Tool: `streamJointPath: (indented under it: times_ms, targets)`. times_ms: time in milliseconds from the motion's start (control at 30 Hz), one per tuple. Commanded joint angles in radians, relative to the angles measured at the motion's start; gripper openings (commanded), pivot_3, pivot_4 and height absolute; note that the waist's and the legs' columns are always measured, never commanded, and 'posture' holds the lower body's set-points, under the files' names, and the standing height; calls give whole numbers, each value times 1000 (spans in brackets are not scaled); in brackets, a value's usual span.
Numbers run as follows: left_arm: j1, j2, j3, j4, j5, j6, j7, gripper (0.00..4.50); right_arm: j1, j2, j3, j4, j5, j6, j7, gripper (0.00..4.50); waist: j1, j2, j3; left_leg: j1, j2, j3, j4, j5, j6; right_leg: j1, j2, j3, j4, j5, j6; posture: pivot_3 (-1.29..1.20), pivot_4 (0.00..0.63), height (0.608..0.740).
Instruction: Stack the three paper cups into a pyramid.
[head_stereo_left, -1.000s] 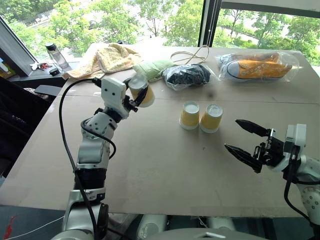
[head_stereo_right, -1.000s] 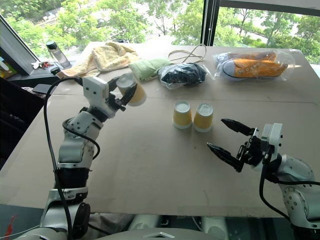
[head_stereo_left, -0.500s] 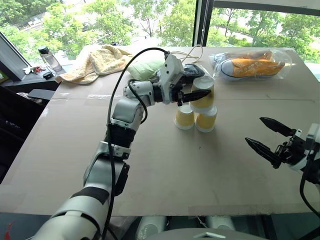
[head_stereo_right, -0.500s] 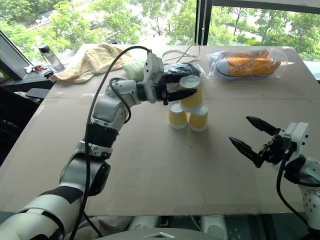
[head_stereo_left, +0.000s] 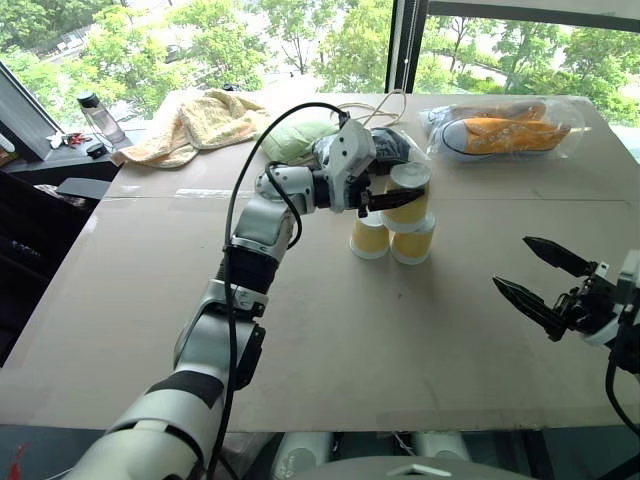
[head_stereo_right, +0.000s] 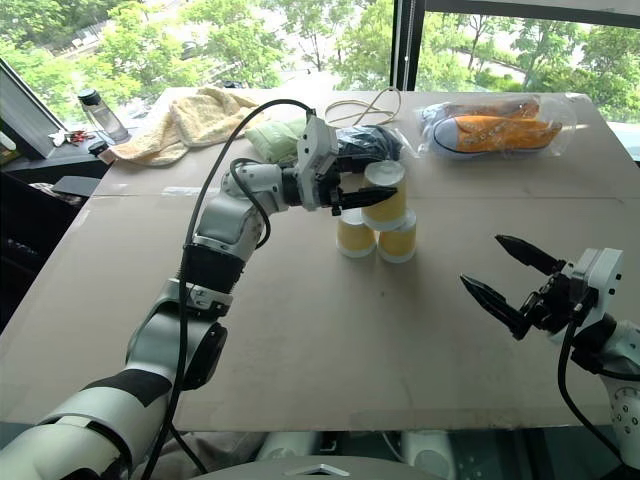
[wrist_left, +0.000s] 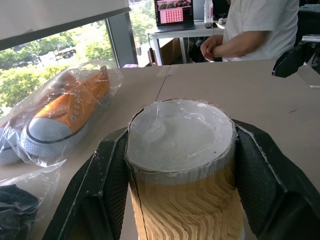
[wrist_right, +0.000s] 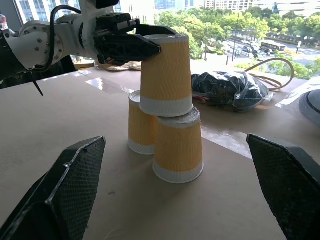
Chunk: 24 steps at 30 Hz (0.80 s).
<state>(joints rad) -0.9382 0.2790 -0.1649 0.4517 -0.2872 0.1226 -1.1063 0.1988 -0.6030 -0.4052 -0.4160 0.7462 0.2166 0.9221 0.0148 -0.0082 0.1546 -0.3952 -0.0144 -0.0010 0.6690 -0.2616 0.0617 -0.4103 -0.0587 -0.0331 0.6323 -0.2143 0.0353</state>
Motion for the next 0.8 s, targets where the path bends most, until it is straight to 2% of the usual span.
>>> streamJointPath:
  times_ms: [33,67,200,233,500,667,800]
  targets:
    - [10,6,13,-24,3,9,-3,2377,-19,-9,-9,-34,13,-4,-2,4500,0,0,0,0,0,0,0,0,0,0,0,0,0,0,0,0,150,740]
    - [14,5,15,-26,3,17,5,2377,-23,-9,-9,-33,16,-4,1,4500,0,0,0,0,0,0,0,0,0,0,0,0,0,0,0,0,150,740]
    - [22,0,19,-31,7,12,23,4186,-32,-8,-9,-30,28,-3,16,4500,0,0,0,0,0,0,0,0,0,0,0,0,0,0,0,0,150,740]
    - [24,-2,23,-36,4,13,26,4402,-35,-8,-9,-29,29,-2,18,4500,0,0,0,0,0,0,0,0,0,0,0,0,0,0,0,0,150,740]
    - [44,-19,108,-143,-93,63,61,4402,-38,-12,-14,-20,38,3,32,4500,1,0,0,0,0,0,0,0,0,0,0,0,0,0,0,0,150,740]
    - [85,10,183,-321,-209,163,74,4402,-37,-11,-12,-5,31,2,44,4500,-1,0,0,0,0,0,0,0,0,0,-1,0,0,0,0,0,150,740]
    - [166,82,229,-520,-332,307,81,4402,-29,-8,-15,27,23,-2,62,4500,-1,0,0,1,0,0,0,0,0,0,-2,0,1,0,0,0,150,740]
